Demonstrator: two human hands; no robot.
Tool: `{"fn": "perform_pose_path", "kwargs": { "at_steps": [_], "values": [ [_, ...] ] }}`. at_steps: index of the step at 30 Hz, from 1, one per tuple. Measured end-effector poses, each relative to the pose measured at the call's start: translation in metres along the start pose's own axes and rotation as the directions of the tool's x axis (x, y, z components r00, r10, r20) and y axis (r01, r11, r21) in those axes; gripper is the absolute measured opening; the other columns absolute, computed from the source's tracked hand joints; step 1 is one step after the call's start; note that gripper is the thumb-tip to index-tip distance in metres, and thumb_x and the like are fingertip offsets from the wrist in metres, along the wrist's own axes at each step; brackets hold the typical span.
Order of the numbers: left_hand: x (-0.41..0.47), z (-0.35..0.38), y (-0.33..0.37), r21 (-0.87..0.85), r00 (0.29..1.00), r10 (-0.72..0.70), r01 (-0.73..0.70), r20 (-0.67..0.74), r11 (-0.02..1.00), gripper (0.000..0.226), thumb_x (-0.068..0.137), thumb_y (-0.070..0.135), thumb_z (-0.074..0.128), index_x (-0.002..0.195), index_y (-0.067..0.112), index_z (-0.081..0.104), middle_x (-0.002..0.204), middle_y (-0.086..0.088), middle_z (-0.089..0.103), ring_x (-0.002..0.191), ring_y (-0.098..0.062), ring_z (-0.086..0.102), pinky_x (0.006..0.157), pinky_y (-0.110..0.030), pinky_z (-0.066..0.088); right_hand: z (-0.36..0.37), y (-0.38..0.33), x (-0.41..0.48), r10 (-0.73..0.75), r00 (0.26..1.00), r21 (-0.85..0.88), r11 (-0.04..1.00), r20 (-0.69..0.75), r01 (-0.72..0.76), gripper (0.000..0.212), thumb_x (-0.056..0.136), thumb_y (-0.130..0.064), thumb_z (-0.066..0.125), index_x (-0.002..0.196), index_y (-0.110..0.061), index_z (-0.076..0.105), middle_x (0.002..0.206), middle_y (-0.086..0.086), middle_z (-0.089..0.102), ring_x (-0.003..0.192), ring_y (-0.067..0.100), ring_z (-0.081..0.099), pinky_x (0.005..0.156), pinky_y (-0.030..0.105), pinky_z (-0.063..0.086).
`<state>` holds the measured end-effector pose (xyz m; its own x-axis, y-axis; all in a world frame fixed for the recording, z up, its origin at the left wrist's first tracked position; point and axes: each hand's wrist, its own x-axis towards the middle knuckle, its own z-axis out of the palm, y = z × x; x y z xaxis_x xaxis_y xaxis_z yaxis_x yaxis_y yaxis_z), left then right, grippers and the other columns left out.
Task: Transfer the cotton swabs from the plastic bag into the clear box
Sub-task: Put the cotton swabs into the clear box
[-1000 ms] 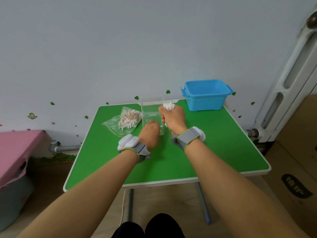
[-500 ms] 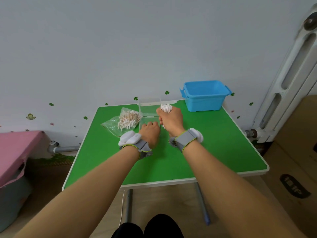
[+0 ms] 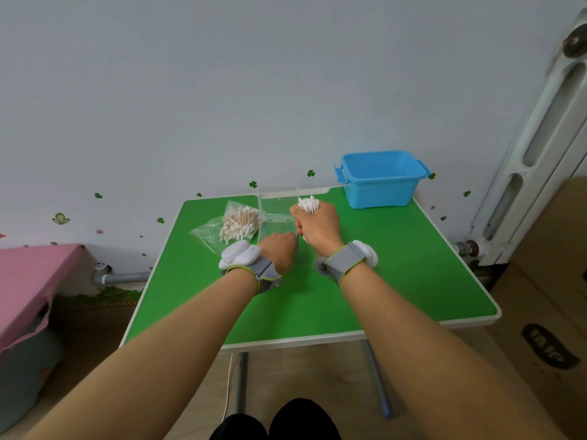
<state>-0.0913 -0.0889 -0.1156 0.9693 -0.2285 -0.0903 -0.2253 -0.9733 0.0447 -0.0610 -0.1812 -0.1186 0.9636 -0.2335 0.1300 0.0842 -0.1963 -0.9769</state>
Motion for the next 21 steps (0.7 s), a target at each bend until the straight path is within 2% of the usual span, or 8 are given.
{"fn": "perform_pose_path", "kwargs": {
  "at_steps": [4, 8, 12, 15, 18, 21],
  "values": [
    [0.000, -0.007, 0.002, 0.000, 0.996, 0.005, -0.005, 0.090, 1.000, 0.026, 0.086, 0.012, 0.060, 0.108, -0.001, 0.058, 0.112, -0.019, 0.064, 0.102, -0.033, 0.061, 0.076, -0.034, 0.048, 0.000, 0.002, 0.000, -0.015, 1.000, -0.017, 1.000, 0.010, 0.015, 0.032, 0.079, -0.012, 0.063, 0.050, -0.018, 0.051, 0.049, 0.000, 0.054, 0.049, 0.020, 0.049, 0.058, 0.037, 0.049],
    [-0.003, -0.012, 0.002, -0.026, 0.997, 0.020, -0.018, 0.076, 0.999, 0.036, 0.081, 0.014, 0.068, 0.114, 0.001, 0.059, 0.113, -0.017, 0.064, 0.103, -0.033, 0.062, 0.082, -0.036, 0.051, 0.000, 0.003, 0.001, -0.009, 1.000, -0.036, 0.999, 0.012, 0.009, 0.031, 0.079, -0.014, 0.063, 0.051, -0.018, 0.052, 0.050, -0.001, 0.055, 0.052, 0.020, 0.052, 0.062, 0.041, 0.053],
    [-0.006, -0.018, 0.003, -0.035, 0.993, 0.057, -0.054, 0.108, 0.998, 0.037, 0.077, 0.014, 0.073, 0.107, -0.002, 0.061, 0.105, -0.016, 0.066, 0.096, -0.031, 0.063, 0.070, -0.031, 0.046, 0.002, 0.003, 0.002, -0.025, 0.999, -0.080, 0.996, 0.027, 0.027, 0.034, 0.078, -0.013, 0.063, 0.047, -0.017, 0.051, 0.048, 0.000, 0.054, 0.052, 0.022, 0.053, 0.063, 0.043, 0.054],
    [-0.007, -0.024, 0.001, -0.045, 0.980, 0.111, -0.105, 0.164, 0.993, 0.035, 0.077, 0.018, 0.075, 0.103, -0.002, 0.062, 0.091, -0.012, 0.064, 0.085, -0.030, 0.062, 0.064, -0.028, 0.041, 0.002, 0.006, 0.001, -0.025, 0.999, -0.113, 0.993, 0.035, 0.029, 0.033, 0.076, -0.013, 0.063, 0.046, -0.016, 0.051, 0.050, 0.004, 0.056, 0.054, 0.022, 0.055, 0.064, 0.044, 0.054],
    [-0.007, -0.023, -0.001, -0.043, 0.980, 0.150, -0.145, 0.135, 0.988, 0.036, 0.075, 0.023, 0.076, 0.099, 0.000, 0.063, 0.081, -0.004, 0.053, 0.072, -0.022, 0.050, 0.063, -0.027, 0.037, 0.000, 0.009, 0.002, -0.008, 0.999, -0.125, 0.992, 0.033, 0.012, 0.032, 0.077, -0.013, 0.063, 0.048, -0.017, 0.052, 0.052, 0.005, 0.057, 0.055, 0.023, 0.057, 0.065, 0.044, 0.054],
    [-0.008, -0.021, -0.001, -0.024, 0.982, 0.162, -0.161, 0.093, 0.987, 0.036, 0.076, 0.028, 0.076, 0.097, 0.001, 0.064, 0.083, -0.003, 0.053, 0.076, -0.023, 0.052, 0.064, -0.027, 0.037, -0.001, 0.008, 0.003, -0.005, 0.999, -0.145, 0.989, 0.039, 0.010, 0.027, 0.078, -0.014, 0.063, 0.052, -0.014, 0.054, 0.055, 0.006, 0.058, 0.056, 0.023, 0.055, 0.064, 0.041, 0.053]
  ]
}}
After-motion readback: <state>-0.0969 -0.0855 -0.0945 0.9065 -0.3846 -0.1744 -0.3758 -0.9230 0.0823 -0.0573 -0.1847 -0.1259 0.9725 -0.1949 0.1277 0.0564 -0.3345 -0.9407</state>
